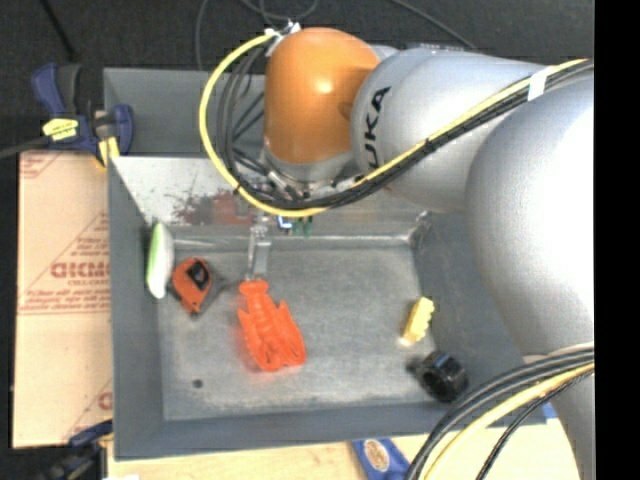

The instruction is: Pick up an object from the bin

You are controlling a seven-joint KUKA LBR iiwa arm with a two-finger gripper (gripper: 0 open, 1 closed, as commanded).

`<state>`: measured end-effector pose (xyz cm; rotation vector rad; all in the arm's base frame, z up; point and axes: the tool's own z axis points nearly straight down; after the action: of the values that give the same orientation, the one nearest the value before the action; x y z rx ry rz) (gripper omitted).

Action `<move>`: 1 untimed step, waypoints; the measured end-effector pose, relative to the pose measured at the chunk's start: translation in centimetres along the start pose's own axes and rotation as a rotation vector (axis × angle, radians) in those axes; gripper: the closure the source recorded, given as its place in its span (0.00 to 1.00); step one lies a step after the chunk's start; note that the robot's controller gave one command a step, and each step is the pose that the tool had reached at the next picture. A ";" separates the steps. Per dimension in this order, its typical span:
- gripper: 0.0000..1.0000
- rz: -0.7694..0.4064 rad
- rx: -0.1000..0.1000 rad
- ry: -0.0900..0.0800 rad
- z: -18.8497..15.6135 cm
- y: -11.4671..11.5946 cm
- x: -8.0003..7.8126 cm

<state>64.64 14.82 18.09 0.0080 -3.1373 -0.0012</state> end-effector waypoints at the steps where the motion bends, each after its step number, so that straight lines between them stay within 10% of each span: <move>1: 0.00 0.003 -0.001 -0.008 -0.6 -0.1 -0.2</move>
Offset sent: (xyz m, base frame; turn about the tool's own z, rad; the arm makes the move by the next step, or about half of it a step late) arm -0.0533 -0.0376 -0.1109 -0.0095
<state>64.80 14.74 18.65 0.0033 -3.1455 -0.0030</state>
